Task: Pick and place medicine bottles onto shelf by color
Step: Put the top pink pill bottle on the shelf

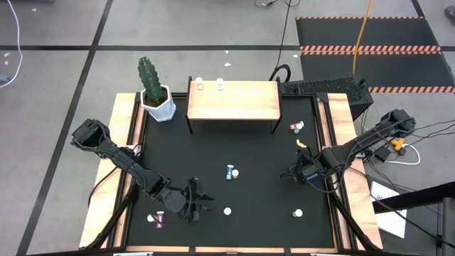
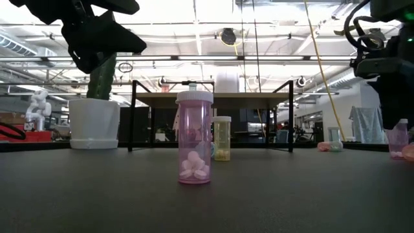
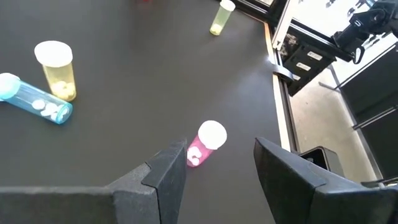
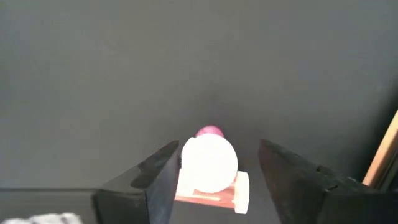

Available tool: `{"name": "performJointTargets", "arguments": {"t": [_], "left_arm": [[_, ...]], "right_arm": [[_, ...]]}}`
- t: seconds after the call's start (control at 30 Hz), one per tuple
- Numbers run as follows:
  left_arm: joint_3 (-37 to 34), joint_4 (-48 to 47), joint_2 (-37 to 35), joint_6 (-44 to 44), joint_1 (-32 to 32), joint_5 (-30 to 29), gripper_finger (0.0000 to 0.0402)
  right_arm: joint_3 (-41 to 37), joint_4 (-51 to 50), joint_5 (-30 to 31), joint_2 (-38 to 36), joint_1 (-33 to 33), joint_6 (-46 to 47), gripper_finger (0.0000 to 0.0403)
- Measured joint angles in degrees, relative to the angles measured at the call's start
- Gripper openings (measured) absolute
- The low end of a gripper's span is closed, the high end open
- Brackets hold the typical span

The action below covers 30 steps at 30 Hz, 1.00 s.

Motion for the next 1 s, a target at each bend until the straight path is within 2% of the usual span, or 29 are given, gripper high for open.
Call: {"name": "performJointTargets", "arguments": {"t": [0.2,0.3,0.43,0.53,0.63,0.73,0.87,1.0], "left_arm": [[0.0,-0.1,-0.01,-1.33,0.64,-0.5,0.0186],[0.0,-0.03,-0.08,-1.45,1.19,-0.53,0.0186],[-0.02,0.15,-1.54,-1.8,1.32,-0.56,0.0186],[-0.07,-0.07,-3.51,1.48,1.65,-0.55,0.0187],[-0.02,-0.06,-5.32,0.86,3.28,-0.96,0.0195],[-0.02,0.49,-5.51,-0.32,6.62,0.16,0.0219],[-0.03,6.22,-5.01,2.14,11.48,6.41,0.0264],[1.23,12.12,-4.9,7.61,14.86,10.84,0.0301]], "right_arm": [[0.0,0.18,-0.1,0.0,0.02,-0.79,0.0128],[0.0,1.87,-0.62,-0.07,0.04,-1.52,0.0104],[0.55,7.65,-3.29,-0.35,0.02,-3.4,0.0105],[3.49,11.0,-3.58,-0.37,0.04,-4.99,0.0116],[7.42,13.7,-2.11,-0.32,0.04,-8.13,0.0115],[11.32,19.21,0.33,0.14,-0.49,-13.11,0.0108],[16.05,28.1,1.51,2.64,-1.85,-21.19,0.0106],[22.63,29.81,0.7,8.16,-3.46,-28.04,0.0108]]}}
